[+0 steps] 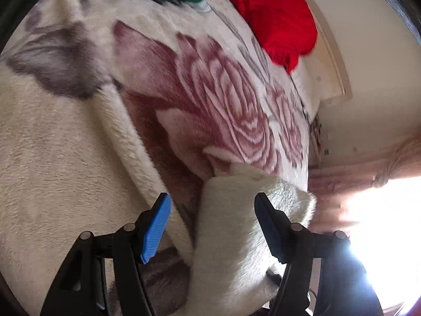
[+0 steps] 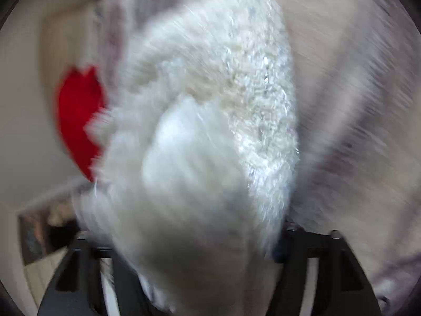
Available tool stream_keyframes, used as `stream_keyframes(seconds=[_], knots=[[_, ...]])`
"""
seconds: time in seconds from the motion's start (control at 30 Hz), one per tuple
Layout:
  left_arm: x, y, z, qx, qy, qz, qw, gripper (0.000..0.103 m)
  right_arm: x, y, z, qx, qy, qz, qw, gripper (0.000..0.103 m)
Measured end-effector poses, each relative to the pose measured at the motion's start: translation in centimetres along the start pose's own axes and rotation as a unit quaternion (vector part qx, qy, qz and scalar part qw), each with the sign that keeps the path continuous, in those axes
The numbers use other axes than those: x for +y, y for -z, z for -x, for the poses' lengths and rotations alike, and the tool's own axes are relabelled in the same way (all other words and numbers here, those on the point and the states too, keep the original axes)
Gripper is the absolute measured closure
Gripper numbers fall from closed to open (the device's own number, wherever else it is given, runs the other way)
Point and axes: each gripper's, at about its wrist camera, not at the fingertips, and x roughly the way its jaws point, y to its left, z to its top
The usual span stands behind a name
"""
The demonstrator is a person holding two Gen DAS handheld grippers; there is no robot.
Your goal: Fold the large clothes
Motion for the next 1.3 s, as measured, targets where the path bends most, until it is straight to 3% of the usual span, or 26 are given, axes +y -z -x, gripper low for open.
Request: stream_keyframes(seconds=[0.07, 0.1, 0.2, 0.23, 0.33, 0.37, 0.4, 0.47, 0.53, 0.57, 0.6, 0.63, 0.67, 0.7, 0.73, 0.77, 0.8, 0.83, 0.97, 1.07, 1.13, 1.2, 1.3], knots=[[-0.9, 0.2, -1.2, 0.020, -0.045, -0.033, 0.9982, 0.039, 0.0, -0.6, 0.8, 0.065, 0.028, 0.024, 0.997, 0.022], [-1.3, 0.4, -1.8, 0.026, -0.086, -0.056, 0.9944, 0.039, 1.1, -1.1, 2.2, 0.082, 0.058, 0.056, 0.993, 0.022], [-0.6, 2.0, -3.1, 0.037, -0.188, -0.085, 0.9779, 0.039, 4.7, -2.0, 5.6, 0.085, 0.120, 0.145, 0.979, 0.022], [0.3, 2.9, -3.4, 0.041, -0.212, -0.085, 0.9726, 0.039, 6.9, -2.3, 6.8, 0.083, 0.148, 0.192, 0.967, 0.022], [2.9, 5.5, -5.3, 0.067, -0.255, -0.094, 0.9600, 0.040, 12.8, -2.2, 7.2, 0.084, 0.170, 0.292, 0.937, 0.022], [2.8, 6.1, -5.5, 0.055, -0.257, -0.113, 0.9581, 0.036, 14.4, -1.9, 6.6, 0.093, 0.166, 0.321, 0.928, 0.022], [2.5, 6.5, -5.7, 0.043, -0.253, -0.132, 0.9574, 0.018, 16.3, -1.2, 5.4, 0.102, 0.157, 0.352, 0.917, 0.022], [1.9, 6.8, -7.0, 0.048, -0.241, -0.150, 0.9576, 0.000, 20.7, -2.5, 2.7, 0.122, 0.148, 0.411, 0.891, 0.022], [1.3, 6.9, -8.3, 0.041, -0.286, -0.162, 0.9435, 0.000, 24.9, -1.6, -2.4, 0.137, 0.160, 0.475, 0.854, 0.022], [1.2, 6.9, -8.4, 0.036, -0.292, -0.161, 0.9420, 0.000, 26.6, -0.1, -5.5, 0.139, 0.175, 0.501, 0.836, 0.022], [1.3, 6.9, -8.4, 0.030, -0.292, -0.158, 0.9427, 0.000, 27.6, 0.5, -7.7, 0.150, 0.186, 0.522, 0.818, 0.022], [1.4, 6.6, -8.3, 0.029, -0.290, -0.150, 0.9449, 0.000, 28.3, 1.0, -10.8, 0.167, 0.212, 0.552, 0.789, 0.022], [1.4, 6.4, -8.4, 0.031, -0.287, -0.145, 0.9463, 0.000, 28.4, 1.3, -13.1, 0.189, 0.228, 0.562, 0.773, 0.022], [1.5, 6.3, -8.2, 0.032, -0.284, -0.142, 0.9477, 0.000, 28.0, 1.3, -14.3, 0.213, 0.232, 0.562, 0.765, 0.022], [1.5, 6.2, -8.1, 0.032, -0.282, -0.141, 0.9483, 0.000, 27.2, 1.5, -15.6, 0.233, 0.242, 0.565, 0.754, 0.028], [1.5, 6.2, -8.0, 0.031, -0.281, -0.142, 0.9487, 0.000, 27.2, 2.3, -16.1, 0.224, 0.249, 0.578, 0.744, 0.040], [1.5, 6.2, -7.8, 0.030, -0.279, -0.142, 0.9494, 0.000, 27.4, 2.9, -16.4, 0.227, 0.245, 0.584, 0.740, 0.078], [1.6, 6.2, -7.6, 0.028, -0.275, -0.138, 0.9511, 0.000, 27.8, 3.2, -16.2, 0.225, 0.235, 0.578, 0.749, 0.085], [2.0, 6.4, -6.8, 0.027, -0.262, -0.114, 0.9580, 0.000, 30.4, 3.5, -10.0, 0.157, 0.179, 0.559, 0.794, 0.088], [1.6, 5.8, -5.8, 0.026, -0.258, -0.087, 0.9619, 0.000, 29.4, -1.2, -8.3, 0.122, 0.202, 0.500, 0.833, 0.088], [0.8, 5.3, -4.5, 0.013, -0.244, -0.065, 0.9676, 0.000, 27.1, -4.5, -9.1, 0.128, 0.214, 0.450, 0.858, 0.087], [-0.5, 4.9, -3.6, -0.001, -0.216, -0.053, 0.9750, 0.000, 26.0, -5.7, -9.7, 0.134, 0.214, 0.435, 0.864, 0.087], [-3.0, 3.9, -4.2, 0.001, -0.164, -0.053, 0.9850, 0.000, 25.6, -5.3, -11.3, 0.139, 0.223, 0.463, 0.846, 0.087]])
